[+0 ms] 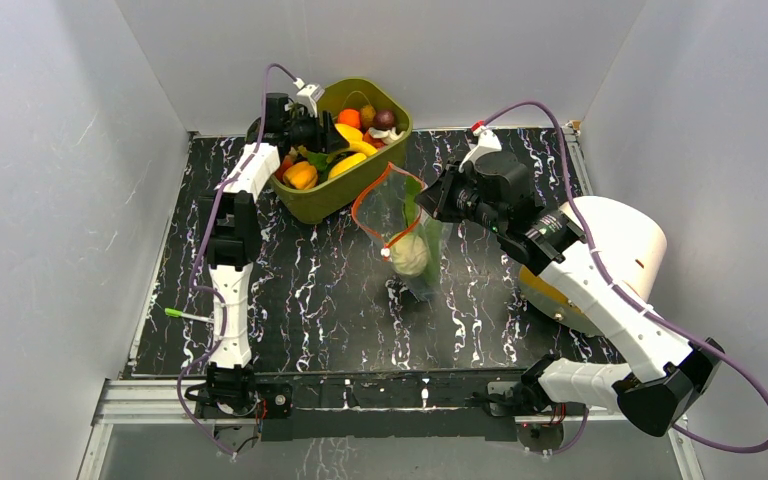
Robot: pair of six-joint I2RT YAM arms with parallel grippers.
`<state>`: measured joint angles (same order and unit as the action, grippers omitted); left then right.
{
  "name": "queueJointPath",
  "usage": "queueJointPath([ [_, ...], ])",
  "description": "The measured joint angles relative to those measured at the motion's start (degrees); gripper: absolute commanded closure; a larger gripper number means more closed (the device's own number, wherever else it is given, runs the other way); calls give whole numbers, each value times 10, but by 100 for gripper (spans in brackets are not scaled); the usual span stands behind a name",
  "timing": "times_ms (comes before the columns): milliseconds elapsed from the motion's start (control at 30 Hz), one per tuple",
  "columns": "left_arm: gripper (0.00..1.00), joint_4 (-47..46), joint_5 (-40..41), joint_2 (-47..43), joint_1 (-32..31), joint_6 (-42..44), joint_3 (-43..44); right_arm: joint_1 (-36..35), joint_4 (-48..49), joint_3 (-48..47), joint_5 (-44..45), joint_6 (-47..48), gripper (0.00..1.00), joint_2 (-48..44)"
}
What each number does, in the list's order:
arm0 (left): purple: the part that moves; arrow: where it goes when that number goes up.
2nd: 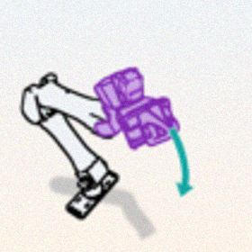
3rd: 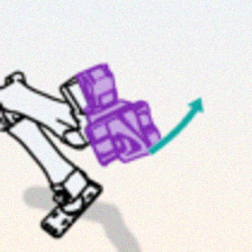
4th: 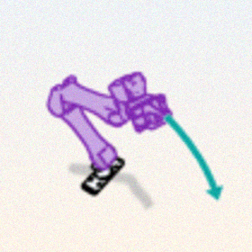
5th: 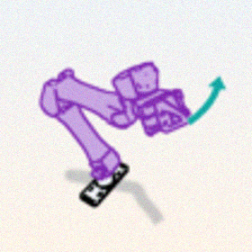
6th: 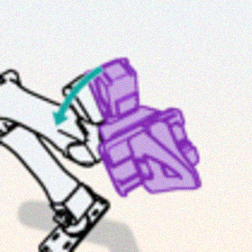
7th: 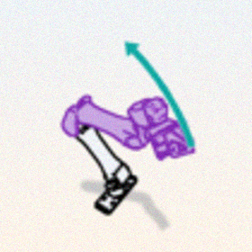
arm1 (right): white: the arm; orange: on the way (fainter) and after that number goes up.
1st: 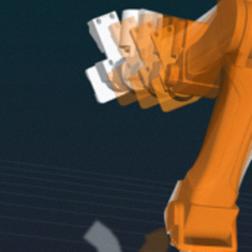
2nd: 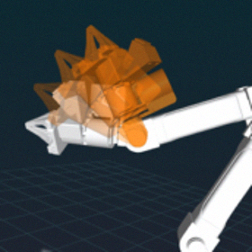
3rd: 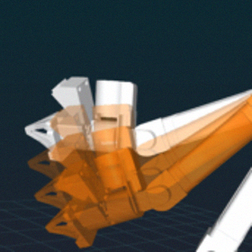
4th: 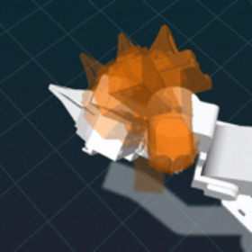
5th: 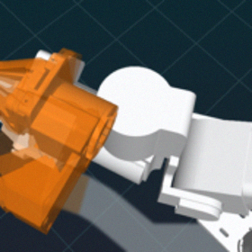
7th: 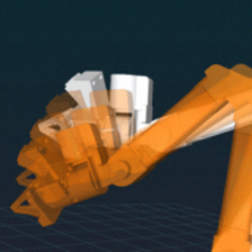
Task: Place the food in the zip-top bag and seal the zipper
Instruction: Pick up the fake fruit from the bin.
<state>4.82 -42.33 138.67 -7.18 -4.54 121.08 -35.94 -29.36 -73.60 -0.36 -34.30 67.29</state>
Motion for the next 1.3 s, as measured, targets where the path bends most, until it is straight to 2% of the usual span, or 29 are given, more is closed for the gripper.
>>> queueJointPath([
  [567, 86, -35, -16, -5, 3, -18, -36, 0, 0, 0, 6, 8, 100, -7],
  [667, 100, -36, -17, -7, 3, -17, -38, 0, 0, 0, 8, 9, 100, -11],
  [1100, 100, -47, -4, -33, 3, -19, -76, 0, 0, 3, 13, 10, 100, -15],
  [1300, 100, -70, 10, -89, 3, -31, -133, 0, 7, 11, 13, 10, 100, -24],
])
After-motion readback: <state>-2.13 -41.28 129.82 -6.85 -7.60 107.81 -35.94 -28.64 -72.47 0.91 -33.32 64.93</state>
